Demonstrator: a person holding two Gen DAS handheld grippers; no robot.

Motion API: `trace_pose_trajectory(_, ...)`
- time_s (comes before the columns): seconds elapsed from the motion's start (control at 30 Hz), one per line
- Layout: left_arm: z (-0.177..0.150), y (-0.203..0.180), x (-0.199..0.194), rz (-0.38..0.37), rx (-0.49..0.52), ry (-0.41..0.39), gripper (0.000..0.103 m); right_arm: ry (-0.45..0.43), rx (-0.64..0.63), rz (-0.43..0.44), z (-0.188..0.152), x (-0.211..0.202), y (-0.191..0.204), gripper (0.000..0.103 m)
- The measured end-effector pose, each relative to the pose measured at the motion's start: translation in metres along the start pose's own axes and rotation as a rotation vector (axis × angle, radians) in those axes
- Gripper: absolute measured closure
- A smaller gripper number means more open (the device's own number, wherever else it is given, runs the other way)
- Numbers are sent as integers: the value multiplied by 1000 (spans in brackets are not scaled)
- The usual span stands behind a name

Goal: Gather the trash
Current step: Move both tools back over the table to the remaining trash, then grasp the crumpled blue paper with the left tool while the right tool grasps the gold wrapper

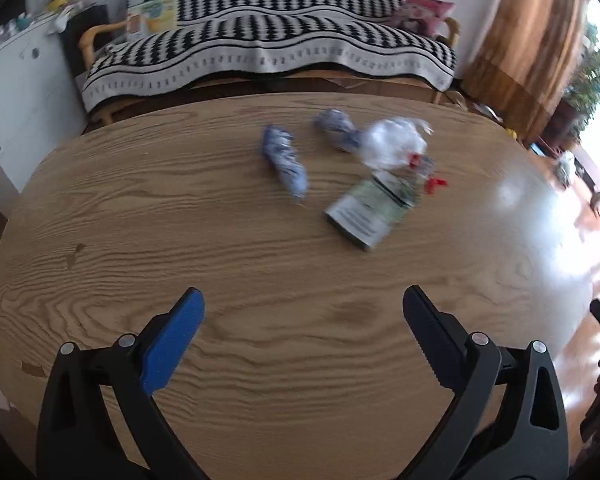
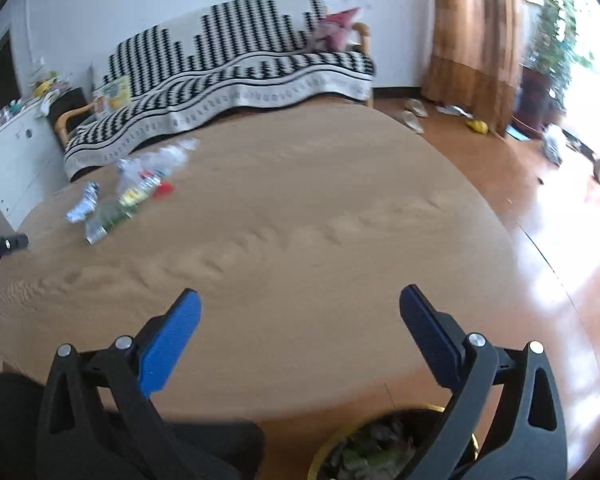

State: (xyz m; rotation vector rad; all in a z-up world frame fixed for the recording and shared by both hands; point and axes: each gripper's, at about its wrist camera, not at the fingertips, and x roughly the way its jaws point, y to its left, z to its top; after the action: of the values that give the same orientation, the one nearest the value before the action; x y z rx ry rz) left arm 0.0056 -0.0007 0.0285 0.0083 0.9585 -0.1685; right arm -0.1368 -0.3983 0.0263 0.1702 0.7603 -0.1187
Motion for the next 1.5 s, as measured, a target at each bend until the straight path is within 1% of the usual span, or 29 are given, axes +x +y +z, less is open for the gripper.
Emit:
trace_pose_trajectory(0.13,14,6,15,-9,-12,-18,6,7,13,84,32,26,51,7)
trace_pose_trajectory(0.2,19,7,27,-21,-24,-18,6,31,14,139,41,39,76,7)
trace_pose_trajectory(0.23,23,8,36,-31,-26,-15,6,52,15,183,47,48,91,7)
trace_pose_trajectory(0.3,31,7,44,-62,-18,-7,6,63,-3,207,58,61,114,7)
trace_pose_trajectory(0.33,35,8,50,-71,-12,-4,6,59,-8,206,60,64,121,7)
trace_pose_trajectory(0.4,45,10,61,-62,-17,-6,6,38,-3,209,71,76,139,7)
trace_pose_trajectory(0.47,52,13,71,-56,-37,-21,6,20,15,208,78,86,150,7)
trace_pose_trajectory(0.53,59,12,79,-53,-47,-32,6,3,49,189,87,100,158,7)
trace_pose_trajectory(0.63,72,11,93,-51,-34,-41,6,33,113,176,101,130,171,7)
trace_pose_trajectory(0.7,80,13,103,-28,-30,-43,6,55,126,152,110,147,177,7)
trace_pose_trajectory(0.73,83,15,109,-16,-34,-44,6,67,122,125,115,157,183,7)
trace_pose_trajectory(0.83,86,17,127,-7,-30,-16,6,84,102,108,115,173,194,7)
trace_pose_trajectory(0.93,85,12,143,-13,12,27,6,106,67,93,103,186,202,7)
trace_pose_trajectory(1.03,87,10,148,2,45,21,6,118,62,102,95,191,207,7)
trace_pose_trajectory(1.13,88,11,152,3,28,21,6,98,58,126,95,188,212,7)
trace_pose_trajectory(1.2,88,13,155,8,17,21,6,90,62,128,95,188,212,10)
trace_pose_trajectory(1.23,88,13,156,15,18,21,6,91,68,127,95,190,211,16)
trace_pose_trajectory(1.27,88,14,157,20,17,21,7,96,75,127,95,191,209,25)
trace_pose_trajectory(1.3,89,16,159,17,14,22,7,103,85,128,95,193,208,29)
trace_pose_trajectory(1.33,89,18,159,9,6,19,7,105,90,126,95,193,206,36)
trace_pose_trajectory(1.37,90,20,159,2,-8,15,7,107,91,119,95,194,207,40)
trace_pose_trajectory(1.4,91,20,159,-1,-14,15,8,114,90,118,94,195,207,41)
trace_pose_trajectory(1.43,91,21,159,-2,-17,16,9,123,90,127,94,197,209,43)
trace_pose_trajectory(1.47,91,21,160,-8,-15,18,13,128,88,129,94,198,211,45)
trace_pose_trajectory(1.5,91,21,160,-11,-15,20,21,129,82,130,93,198,214,48)
